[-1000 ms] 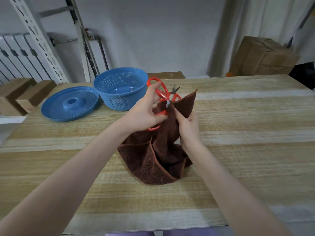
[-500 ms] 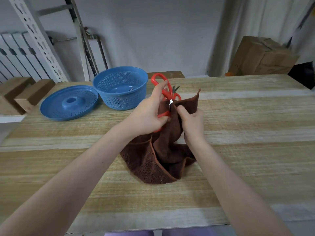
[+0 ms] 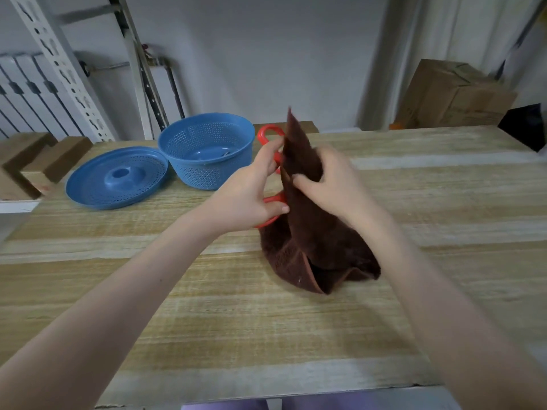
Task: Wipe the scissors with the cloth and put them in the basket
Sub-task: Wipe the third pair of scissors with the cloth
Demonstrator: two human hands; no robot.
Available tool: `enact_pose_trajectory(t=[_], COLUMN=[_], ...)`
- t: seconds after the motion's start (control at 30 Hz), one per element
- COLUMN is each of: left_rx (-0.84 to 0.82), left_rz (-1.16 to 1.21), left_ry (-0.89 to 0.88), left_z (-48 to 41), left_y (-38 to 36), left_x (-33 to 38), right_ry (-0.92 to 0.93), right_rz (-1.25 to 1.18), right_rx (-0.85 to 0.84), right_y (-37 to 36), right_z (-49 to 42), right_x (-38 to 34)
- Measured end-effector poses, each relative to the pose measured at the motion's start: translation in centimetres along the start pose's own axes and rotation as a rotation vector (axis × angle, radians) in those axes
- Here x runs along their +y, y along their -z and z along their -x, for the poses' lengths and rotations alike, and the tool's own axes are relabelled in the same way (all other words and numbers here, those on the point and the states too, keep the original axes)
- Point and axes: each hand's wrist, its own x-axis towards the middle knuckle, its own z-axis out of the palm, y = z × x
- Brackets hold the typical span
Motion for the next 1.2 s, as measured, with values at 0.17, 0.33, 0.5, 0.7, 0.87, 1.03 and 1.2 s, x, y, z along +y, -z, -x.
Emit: enact_pose_trajectory(t=[0.17,0.33,0.5,0.7,0.87,1.03,1.2], left_rx=[0.004,0.026,0.041,0.035,0.037,0.065,0.06], left_rz=[-0.045,-0.074,-0.02,-0.135,-0.243,-0.154,-0.034], left_ry=[-0.038,-0.048,-0.007,-0.017,-0.019,0.026,0.015], left_z=[0.5,0.5,0.4,0.2,-0.3,0.6,0.7], left_y=[0.2,0.0,-0.1,-0.1,-1.2,-0.6,-0.5], left_x=[0.6,0.9,1.1,2.0,1.7,1.0,0.2], right_ry=[-0.11,-0.221,-0.26,-0.324,-0.368,-0.446,-0.066], right_rz=[-0.185,-0.409,-0.423,-0.554,-0.375,-0.794,-0.575], right_rx=[-0.156,-0.247,-0.308,-0.339,-0.147,0.265,0.355], right_y=[0.5,0.2,0.9,1.3,0.5,1.8,0.2], right_z=[-0.7,-0.6,-1.0,-1.6,-1.7,-0.6,1.6], right_x=[-1.2,-0.9,-0.6,-0.4,-0.3,2.0,2.5])
